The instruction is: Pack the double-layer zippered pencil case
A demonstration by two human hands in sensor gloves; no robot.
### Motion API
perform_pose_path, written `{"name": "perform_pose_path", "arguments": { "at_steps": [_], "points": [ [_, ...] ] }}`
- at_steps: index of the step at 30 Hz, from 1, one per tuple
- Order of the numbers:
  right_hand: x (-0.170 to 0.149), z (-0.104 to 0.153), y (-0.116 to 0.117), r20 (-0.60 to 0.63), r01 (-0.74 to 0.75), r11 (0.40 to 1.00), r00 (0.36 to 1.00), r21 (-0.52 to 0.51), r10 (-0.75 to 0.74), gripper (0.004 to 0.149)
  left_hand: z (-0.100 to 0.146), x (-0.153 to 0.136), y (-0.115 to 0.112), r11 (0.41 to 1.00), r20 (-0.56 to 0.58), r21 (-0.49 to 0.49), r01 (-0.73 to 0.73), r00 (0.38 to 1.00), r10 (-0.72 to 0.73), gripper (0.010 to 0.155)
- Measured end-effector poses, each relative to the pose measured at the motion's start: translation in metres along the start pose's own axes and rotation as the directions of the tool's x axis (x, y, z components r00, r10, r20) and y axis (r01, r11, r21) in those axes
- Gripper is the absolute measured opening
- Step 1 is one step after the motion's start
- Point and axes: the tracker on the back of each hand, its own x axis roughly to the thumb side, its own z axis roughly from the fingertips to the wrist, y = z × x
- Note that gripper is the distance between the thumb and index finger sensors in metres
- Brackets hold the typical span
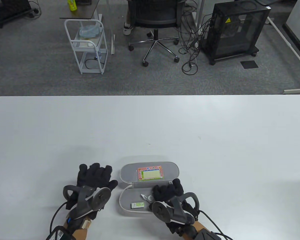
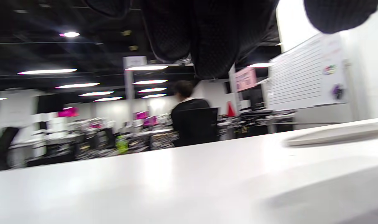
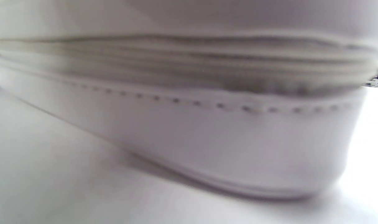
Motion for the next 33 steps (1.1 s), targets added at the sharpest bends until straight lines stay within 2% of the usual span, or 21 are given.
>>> {"name": "perform_pose_path", "arguments": {
  "at_steps": [1, 4, 6, 8, 10, 13, 17, 18, 21, 23, 25, 27, 30, 31, 33],
  "points": [
    [-0.003, 0.001, -0.002, 0.001, 0.028, 1.000, 1.000, -0.012, -0.028, 0.075, -0.001, -0.012, -0.003, 0.999, -0.052, -0.034, 0.008, 0.999, -0.010, 0.071],
    [-0.015, 0.004, -0.009, -0.015, 0.118, 0.991, 0.993, -0.057, -0.119, 0.074, -0.004, -0.055, -0.023, 0.972, -0.216, -0.235, -0.018, 0.976, -0.034, 0.075],
    [-0.025, 0.006, -0.015, -0.033, 0.167, 0.981, 0.985, -0.096, -0.171, 0.073, -0.002, -0.080, -0.044, 0.917, -0.337, -0.386, -0.095, 0.940, -0.045, 0.076],
    [-0.031, 0.008, -0.019, -0.047, 0.194, 0.974, 0.979, -0.119, -0.201, 0.073, -0.001, -0.091, -0.061, 0.861, -0.396, -0.480, -0.167, 0.917, -0.042, 0.079],
    [-0.037, 0.010, -0.022, -0.059, 0.206, 0.969, 0.975, -0.138, -0.216, 0.073, -0.001, -0.095, -0.074, 0.822, -0.406, -0.538, -0.187, 0.912, -0.057, 0.077],
    [-0.044, 0.012, -0.027, -0.076, 0.194, 0.967, 0.975, -0.167, -0.209, 0.073, -0.003, -0.091, -0.082, 0.819, -0.372, -0.557, -0.140, 0.923, -0.096, 0.075],
    [-0.055, 0.014, -0.030, -0.107, 0.181, 0.965, 0.973, -0.188, -0.204, 0.073, -0.006, -0.073, -0.093, 0.793, -0.264, -0.608, -0.043, 0.953, -0.150, 0.070],
    [-0.057, 0.014, -0.028, -0.119, 0.195, 0.964, 0.969, -0.180, -0.218, 0.073, -0.007, -0.070, -0.090, 0.793, -0.244, -0.609, 0.004, 0.951, -0.192, 0.069],
    [-0.062, 0.012, -0.023, -0.137, 0.225, 0.962, 0.959, -0.155, -0.246, 0.073, -0.009, -0.062, -0.092, 0.827, -0.227, -0.562, 0.026, 0.956, -0.185, 0.060],
    [-0.066, 0.012, -0.022, -0.150, 0.213, 0.964, 0.960, -0.156, -0.236, 0.072, -0.011, -0.057, -0.093, 0.803, -0.194, -0.594, 0.052, 0.959, -0.205, 0.059],
    [-0.070, 0.012, -0.024, -0.160, 0.200, 0.965, 0.961, -0.171, -0.227, 0.072, -0.010, -0.054, -0.091, 0.810, -0.160, -0.578, 0.104, 0.958, -0.237, 0.058],
    [-0.076, 0.013, -0.025, -0.181, 0.199, 0.962, 0.956, -0.188, -0.233, 0.072, -0.010, -0.048, -0.087, 0.858, -0.142, -0.506, 0.093, 0.972, -0.189, 0.057],
    [-0.086, 0.014, -0.024, -0.211, 0.210, 0.957, 0.944, -0.199, -0.252, 0.072, -0.010, -0.027, -0.072, 0.934, -0.116, -0.351, -0.067, 0.993, 0.027, 0.057],
    [-0.090, 0.014, -0.022, -0.226, 0.215, 0.957, 0.939, -0.196, -0.258, 0.072, -0.009, -0.014, -0.063, 0.957, -0.058, -0.273, -0.095, 0.995, 0.082, 0.056],
    [-0.096, 0.014, -0.020, -0.247, 0.217, 0.957, 0.933, -0.192, -0.261, 0.072, -0.006, 0.012, -0.046, 0.981, 0.070, -0.170, -0.092, 0.992, 0.105, 0.057]
  ]
}}
